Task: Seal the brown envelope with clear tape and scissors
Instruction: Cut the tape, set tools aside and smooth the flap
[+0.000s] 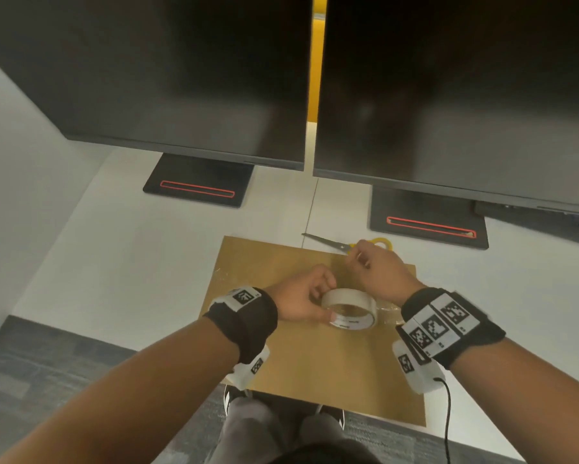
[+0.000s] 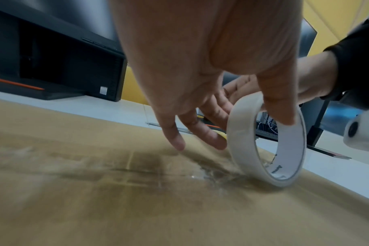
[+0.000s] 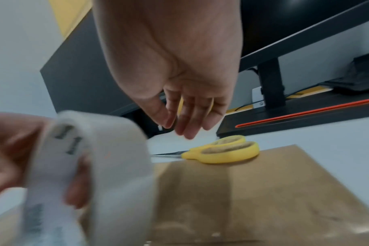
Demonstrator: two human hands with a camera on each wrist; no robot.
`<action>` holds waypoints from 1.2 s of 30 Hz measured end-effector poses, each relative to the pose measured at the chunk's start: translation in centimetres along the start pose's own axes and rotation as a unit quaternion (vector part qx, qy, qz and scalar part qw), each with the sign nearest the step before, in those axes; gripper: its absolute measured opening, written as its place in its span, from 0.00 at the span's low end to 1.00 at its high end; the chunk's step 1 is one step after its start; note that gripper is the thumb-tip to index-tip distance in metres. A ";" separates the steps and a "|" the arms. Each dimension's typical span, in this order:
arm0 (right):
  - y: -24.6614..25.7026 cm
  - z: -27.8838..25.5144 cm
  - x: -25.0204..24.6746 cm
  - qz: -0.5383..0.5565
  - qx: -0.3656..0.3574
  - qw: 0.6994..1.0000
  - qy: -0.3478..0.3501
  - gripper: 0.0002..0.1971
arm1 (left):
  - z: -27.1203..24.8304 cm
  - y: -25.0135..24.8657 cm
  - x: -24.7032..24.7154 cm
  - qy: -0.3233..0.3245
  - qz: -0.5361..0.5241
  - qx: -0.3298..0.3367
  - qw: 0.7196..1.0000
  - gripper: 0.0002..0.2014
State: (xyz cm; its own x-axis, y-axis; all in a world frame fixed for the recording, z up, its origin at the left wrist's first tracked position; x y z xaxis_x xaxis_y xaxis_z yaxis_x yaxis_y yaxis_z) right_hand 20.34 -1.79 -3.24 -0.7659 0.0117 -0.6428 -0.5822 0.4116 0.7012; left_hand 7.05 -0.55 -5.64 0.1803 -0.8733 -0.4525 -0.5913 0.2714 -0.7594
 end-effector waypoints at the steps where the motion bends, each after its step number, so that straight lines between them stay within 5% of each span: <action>1: -0.7 0.2 -1.1 -0.020 -0.003 0.999 -0.033 0.06 | 0.2 0.0 0.2 0.020 0.008 -0.002 1.000 0.22; 9: -5.9 2.7 -0.6 -0.137 0.023 0.990 0.015 0.22 | 1.1 0.2 0.2 0.059 0.023 -0.024 0.998 0.08; 21: -4.8 3.4 -0.7 -0.201 0.020 0.979 0.016 0.18 | 2.0 1.1 -1.8 0.052 0.054 -0.032 0.997 0.10; 30: -5.1 0.3 -1.3 -0.108 0.039 0.993 -0.004 0.26 | 1.6 1.7 -2.9 0.052 0.106 -0.014 0.993 0.08; 36: -5.5 -2.8 -2.8 -0.069 -0.027 0.997 -0.006 0.27 | 0.6 3.2 -4.5 0.028 0.099 -0.042 0.994 0.10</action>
State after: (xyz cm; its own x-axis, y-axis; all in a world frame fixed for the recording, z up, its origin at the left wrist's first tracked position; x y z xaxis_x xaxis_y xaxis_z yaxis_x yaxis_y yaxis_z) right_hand 24.90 -6.65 -4.46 -0.6744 -0.0302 -0.7378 -0.6957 0.3606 0.6212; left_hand 4.86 4.46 -6.31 0.0115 -0.8280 -0.5606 -0.6752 0.4071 -0.6151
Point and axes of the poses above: each hand's wrist, its own z-axis towards the middle knuckle, its own x-axis out of the palm, y = z × x, the point moved 9 cm from there along z, towards the middle knuckle, and after that the axes turned 8 degrees about z, right-handed, at the moved point
